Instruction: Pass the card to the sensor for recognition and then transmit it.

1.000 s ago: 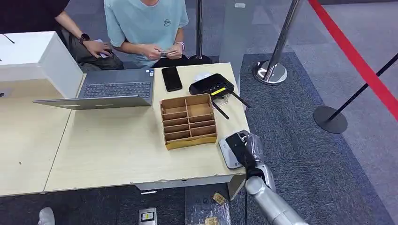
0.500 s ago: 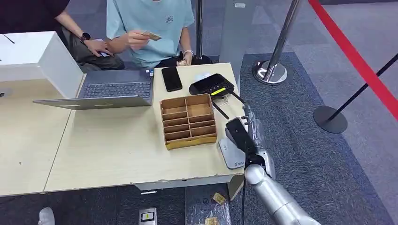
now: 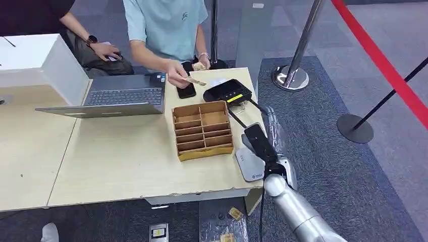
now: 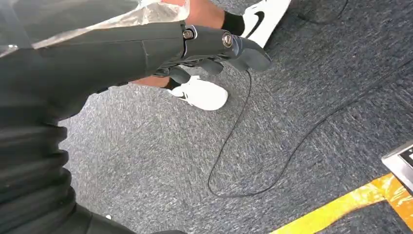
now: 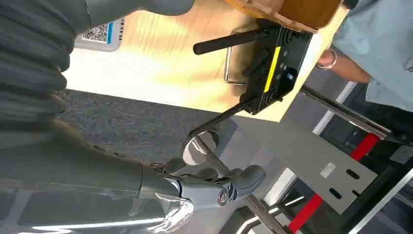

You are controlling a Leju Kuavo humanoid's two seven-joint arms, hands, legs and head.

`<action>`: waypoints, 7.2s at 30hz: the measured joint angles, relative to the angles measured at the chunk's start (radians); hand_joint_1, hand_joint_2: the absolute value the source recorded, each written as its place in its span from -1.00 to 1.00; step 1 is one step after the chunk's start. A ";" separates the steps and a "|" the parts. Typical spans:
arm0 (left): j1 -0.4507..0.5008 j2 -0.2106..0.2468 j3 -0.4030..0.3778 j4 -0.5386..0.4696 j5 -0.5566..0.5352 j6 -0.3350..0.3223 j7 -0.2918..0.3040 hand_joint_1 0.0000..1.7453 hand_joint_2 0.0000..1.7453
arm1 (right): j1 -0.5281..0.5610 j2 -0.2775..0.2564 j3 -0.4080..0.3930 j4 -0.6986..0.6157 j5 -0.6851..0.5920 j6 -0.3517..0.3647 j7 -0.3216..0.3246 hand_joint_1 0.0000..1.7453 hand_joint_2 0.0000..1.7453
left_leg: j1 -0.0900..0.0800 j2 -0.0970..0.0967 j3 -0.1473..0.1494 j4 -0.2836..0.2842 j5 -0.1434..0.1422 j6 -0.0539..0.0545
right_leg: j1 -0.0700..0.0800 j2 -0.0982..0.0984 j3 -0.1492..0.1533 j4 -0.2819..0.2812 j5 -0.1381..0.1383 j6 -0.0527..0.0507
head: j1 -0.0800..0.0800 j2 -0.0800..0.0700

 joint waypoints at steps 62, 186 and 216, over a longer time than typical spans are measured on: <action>-0.017 -0.008 -0.026 0.000 -0.088 -0.038 0.006 -1.00 1.00 | -0.408 0.151 0.326 0.130 0.232 0.093 0.039 1.00 1.00 | 0.001 0.000 -0.003 0.000 0.001 -0.001 | 0.002 0.001 -0.003 0.001 0.001 -0.001 | 0.000 0.000; 0.000 -0.004 0.000 0.000 -0.074 -0.012 -0.014 -1.00 1.00 | -0.251 -0.065 0.060 0.013 0.179 0.053 0.098 1.00 1.00 | 0.001 0.000 -0.001 0.000 0.001 -0.001 | 0.001 0.001 -0.001 0.001 0.001 -0.001 | 0.000 0.000; -0.029 -0.015 -0.004 0.000 -0.114 -0.046 0.008 -1.00 1.00 | -0.699 0.069 0.304 0.395 0.324 0.242 0.128 1.00 1.00 | 0.001 0.000 -0.002 0.000 0.001 -0.001 | 0.001 0.001 -0.002 0.002 0.001 -0.001 | 0.000 0.000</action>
